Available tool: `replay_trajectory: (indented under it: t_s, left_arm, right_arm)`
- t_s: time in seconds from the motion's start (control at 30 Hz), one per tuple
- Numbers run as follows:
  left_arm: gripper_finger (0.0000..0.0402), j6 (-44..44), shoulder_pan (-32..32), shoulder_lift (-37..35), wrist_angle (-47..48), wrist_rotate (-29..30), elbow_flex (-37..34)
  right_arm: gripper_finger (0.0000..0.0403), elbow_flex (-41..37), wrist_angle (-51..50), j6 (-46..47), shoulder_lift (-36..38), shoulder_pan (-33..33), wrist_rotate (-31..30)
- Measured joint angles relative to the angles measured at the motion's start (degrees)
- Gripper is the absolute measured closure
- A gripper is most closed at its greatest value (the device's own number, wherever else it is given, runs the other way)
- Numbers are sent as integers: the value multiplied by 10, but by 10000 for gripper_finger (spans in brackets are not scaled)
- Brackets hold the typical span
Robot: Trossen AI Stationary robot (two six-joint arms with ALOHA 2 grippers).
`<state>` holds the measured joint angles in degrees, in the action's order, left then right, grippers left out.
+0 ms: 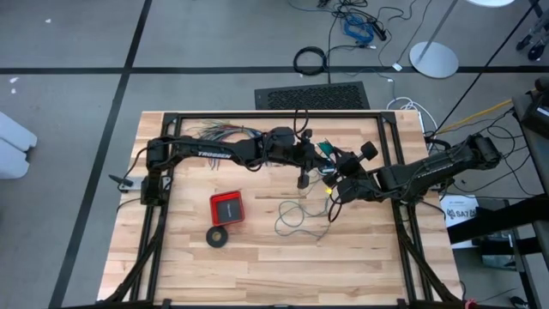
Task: Coil cords
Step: Coil the green wire onto the spool
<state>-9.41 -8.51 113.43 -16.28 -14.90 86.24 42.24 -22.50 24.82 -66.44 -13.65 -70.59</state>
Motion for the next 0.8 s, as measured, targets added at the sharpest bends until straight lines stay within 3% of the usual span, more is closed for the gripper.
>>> replay_trajectory:
  t_s: [0.53, 0.8]
  left_arm:
    - [399, 16, 12, 25, -3, 71, 0]
    - [330, -15, 13, 33, 5, 61, -2]
  right_arm:
    - [403, 0, 60, -2, 0, -1, -6]
    - [403, 0, 82, 0, 6, -19, -17]
